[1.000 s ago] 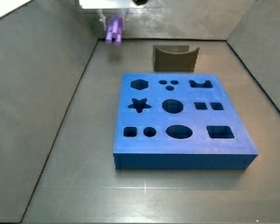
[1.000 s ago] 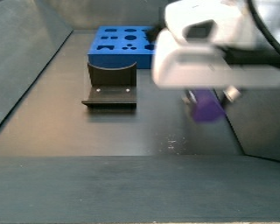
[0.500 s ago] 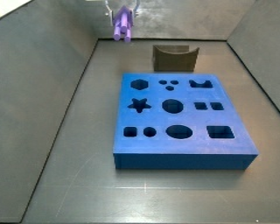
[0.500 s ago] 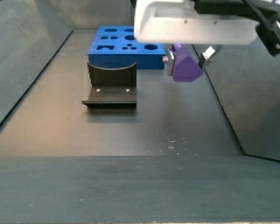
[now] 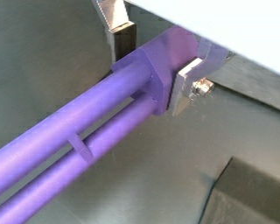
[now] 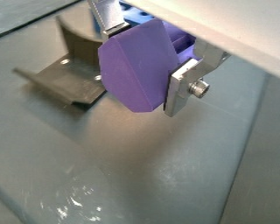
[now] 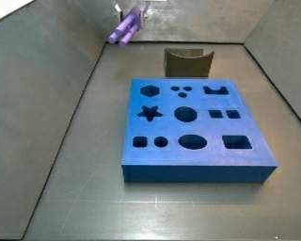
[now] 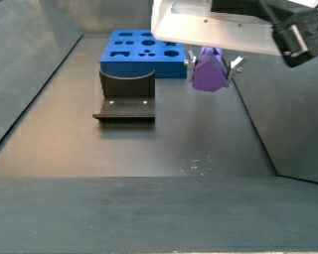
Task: Pick up the 3 prong object. Move up. Rotate the 3 prong object. Place the 3 prong object on the fixture. Regrasp the 3 prong object. Move to above the board. Insert the 3 prong object.
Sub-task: Rotate the 3 prong object.
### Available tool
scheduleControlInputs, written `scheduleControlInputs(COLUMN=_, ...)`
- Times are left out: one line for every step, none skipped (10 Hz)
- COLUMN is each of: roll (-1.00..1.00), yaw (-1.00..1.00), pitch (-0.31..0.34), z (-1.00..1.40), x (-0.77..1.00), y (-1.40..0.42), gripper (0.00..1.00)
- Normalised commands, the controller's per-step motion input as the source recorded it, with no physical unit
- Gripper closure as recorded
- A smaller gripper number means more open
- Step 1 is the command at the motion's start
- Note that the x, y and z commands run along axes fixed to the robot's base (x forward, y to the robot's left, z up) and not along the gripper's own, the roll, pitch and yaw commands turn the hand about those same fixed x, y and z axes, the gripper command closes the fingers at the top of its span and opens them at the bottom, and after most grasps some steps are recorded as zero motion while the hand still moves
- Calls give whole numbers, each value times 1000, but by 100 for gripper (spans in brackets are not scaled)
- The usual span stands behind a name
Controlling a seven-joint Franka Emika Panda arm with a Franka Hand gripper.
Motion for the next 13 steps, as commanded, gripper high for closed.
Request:
scheduleControlInputs(roll=-4, yaw=-1000, pitch=-2, z=3, x=0, y=20, gripper=100)
scheduleControlInputs(roll=-5, yaw=-1000, pitch=-2, z=5, x=2, y=19, gripper=100)
scheduleControlInputs(roll=-5, yaw=-1000, pitch=-2, z=6, x=4, y=18, gripper=100)
scheduleControlInputs(roll=-5, yaw=-1000, pitch=-2, z=6, x=4, y=18, gripper=100)
scheduleControlInputs(roll=-5, yaw=-1000, pitch=-2, z=6, x=4, y=18, gripper=100)
scheduleControlInputs(roll=-5, yaw=-1000, pitch=-2, z=6, x=5, y=18, gripper=100)
scheduleControlInputs(roll=-5, yaw=-1000, pitch=-2, z=6, x=5, y=17, gripper=100)
scheduleControlInputs(roll=-5, yaw=-1000, pitch=-2, z=6, x=5, y=17, gripper=100)
scheduleControlInputs(roll=-5, yaw=-1000, pitch=-2, z=6, x=5, y=17, gripper=100)
scheduleControlInputs(roll=-6, yaw=-1000, pitch=-2, z=6, x=5, y=17, gripper=100)
scheduleControlInputs(roll=-6, yaw=-1000, pitch=-2, z=6, x=5, y=17, gripper=100)
scheduleControlInputs(roll=-6, yaw=-1000, pitch=-3, z=6, x=5, y=17, gripper=100)
scheduleControlInputs(roll=-6, yaw=-1000, pitch=-3, z=6, x=5, y=17, gripper=100)
